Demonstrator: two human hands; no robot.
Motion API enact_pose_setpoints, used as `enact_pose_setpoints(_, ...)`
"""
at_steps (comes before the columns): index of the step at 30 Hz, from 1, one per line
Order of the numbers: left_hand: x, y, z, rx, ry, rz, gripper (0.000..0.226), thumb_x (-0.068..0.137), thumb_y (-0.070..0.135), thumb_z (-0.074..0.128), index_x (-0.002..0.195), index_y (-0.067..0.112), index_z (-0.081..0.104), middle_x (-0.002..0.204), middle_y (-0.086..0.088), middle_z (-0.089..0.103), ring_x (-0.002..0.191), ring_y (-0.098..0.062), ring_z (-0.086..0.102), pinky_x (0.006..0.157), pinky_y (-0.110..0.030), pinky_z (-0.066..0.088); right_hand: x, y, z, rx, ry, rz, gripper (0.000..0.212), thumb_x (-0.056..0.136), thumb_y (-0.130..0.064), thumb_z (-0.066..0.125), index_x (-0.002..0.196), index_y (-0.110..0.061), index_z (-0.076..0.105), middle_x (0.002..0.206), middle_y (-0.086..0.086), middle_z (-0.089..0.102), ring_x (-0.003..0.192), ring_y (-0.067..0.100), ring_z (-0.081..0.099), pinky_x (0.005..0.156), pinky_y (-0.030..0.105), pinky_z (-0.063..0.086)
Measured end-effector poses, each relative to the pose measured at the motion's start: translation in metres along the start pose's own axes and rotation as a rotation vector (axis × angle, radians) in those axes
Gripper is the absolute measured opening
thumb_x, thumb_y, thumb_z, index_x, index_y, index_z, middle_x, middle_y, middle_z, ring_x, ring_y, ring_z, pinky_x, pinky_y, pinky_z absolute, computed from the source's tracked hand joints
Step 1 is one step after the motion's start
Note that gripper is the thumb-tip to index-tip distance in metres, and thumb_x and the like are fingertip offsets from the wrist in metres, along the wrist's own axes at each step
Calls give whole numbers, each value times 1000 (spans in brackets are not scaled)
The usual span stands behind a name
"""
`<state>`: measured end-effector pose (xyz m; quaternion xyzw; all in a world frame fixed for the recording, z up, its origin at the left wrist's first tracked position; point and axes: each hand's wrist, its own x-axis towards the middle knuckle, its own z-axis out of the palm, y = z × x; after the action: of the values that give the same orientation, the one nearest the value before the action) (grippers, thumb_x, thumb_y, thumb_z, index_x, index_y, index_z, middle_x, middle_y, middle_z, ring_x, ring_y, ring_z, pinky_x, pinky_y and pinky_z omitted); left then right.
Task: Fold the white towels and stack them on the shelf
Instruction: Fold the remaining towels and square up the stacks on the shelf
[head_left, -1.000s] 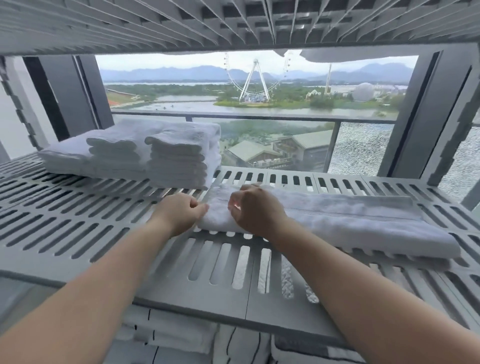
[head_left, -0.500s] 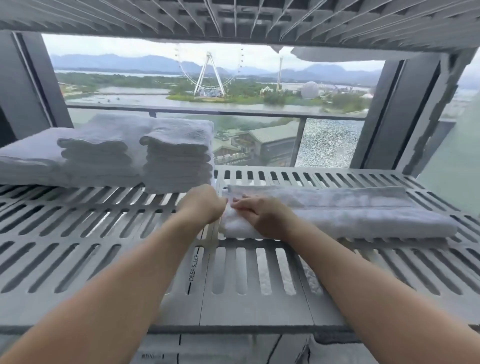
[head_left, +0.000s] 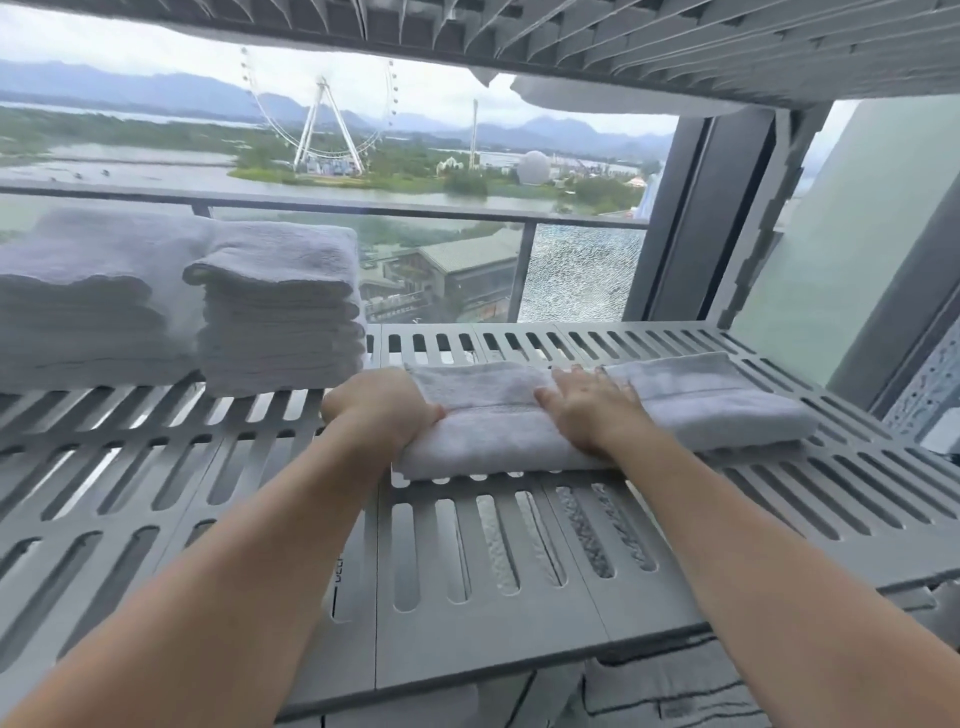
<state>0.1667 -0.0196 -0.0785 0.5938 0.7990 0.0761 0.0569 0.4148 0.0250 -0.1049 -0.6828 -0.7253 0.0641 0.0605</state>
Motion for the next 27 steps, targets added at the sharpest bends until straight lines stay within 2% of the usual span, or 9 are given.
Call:
enact_pose_setpoints(4, -1, -2, -5, -57, -129, 80, 48, 81, 68, 53, 98, 24, 56, 100, 0, 54, 104, -28, 58, 91, -40, 50, 1, 0, 1, -17, -27, 6, 77, 95, -70, 11, 159, -27, 7, 167, -6, 2, 154, 21, -2, 122, 53, -1)
enact_pose_setpoints(7, -4, -4, -8, -135, -129, 87, 38, 81, 56, 60, 79, 18, 56, 93, 1, 58, 94, -25, 58, 78, -32, 49, -1, 2, 2, 0, 17, -19, 72, 100, -61, 12, 159, -21, 11, 167, -5, 7, 154, 20, 4, 123, 50, 2)
enact_pose_setpoints(9, -8, -5, -9, -242, -106, 84, 27, 83, 43, 63, 74, 18, 58, 89, -2, 63, 88, -24, 60, 69, -30, 47, -3, 6, 3, 62, 93, -36, 61, 103, -50, 20, 155, -19, 31, 163, 1, 27, 151, 24, 22, 123, 50, 13)
enact_pose_setpoints(12, -13, -7, -9, -535, -110, 57, 22, 88, 32, 68, 93, 10, 70, 96, -8, 69, 94, -27, 67, 84, -37, 57, -7, 14, 2, 197, 228, -51, 42, 100, -34, 35, 125, -16, 62, 133, 10, 63, 121, 32, 56, 105, 45, 43)
enact_pose_setpoints(14, -15, -7, -11, -632, -116, 43, 36, 92, 34, 68, 111, 3, 68, 110, -13, 69, 103, -31, 67, 94, -42, 55, -9, 17, 3, 233, 312, -72, 35, 97, -30, 43, 113, -13, 70, 115, 8, 72, 105, 29, 63, 93, 39, 50)
enact_pose_setpoints(17, -20, -2, -13, -568, -60, 57, 47, 99, 40, 57, 122, -1, 63, 121, -18, 65, 110, -34, 63, 98, -40, 51, -9, 18, 4, 232, 351, -96, 29, 96, -29, 50, 107, -17, 74, 105, 4, 75, 94, 25, 66, 85, 33, 52)
enact_pose_setpoints(20, -24, 3, -15, -567, 4, 82, 50, 101, 41, 51, 118, -4, 64, 120, -22, 65, 109, -37, 61, 94, -40, 51, -8, 18, 5, 219, 360, -92, 30, 95, -31, 51, 98, -13, 74, 95, 6, 76, 84, 25, 66, 78, 33, 54)
enact_pose_setpoints(25, -31, 16, -24, -734, 39, 70, 41, 101, 32, 53, 119, -3, 62, 117, -25, 64, 106, -41, 63, 90, -43, 55, -13, 16, 4, 229, 523, -55, 25, 87, -38, 66, 76, -18, 78, 79, -2, 75, 68, 17, 61, 63, 25, 48)
enact_pose_setpoints(27, -36, 27, -31, -879, 11, 39, 34, 100, 24, 54, 123, 1, 60, 119, -23, 63, 105, -42, 64, 91, -53, 56, -13, 15, 2, 222, 474, -75, 24, 87, -37, 65, 76, -19, 77, 81, -1, 75, 74, 19, 64, 68, 28, 53)
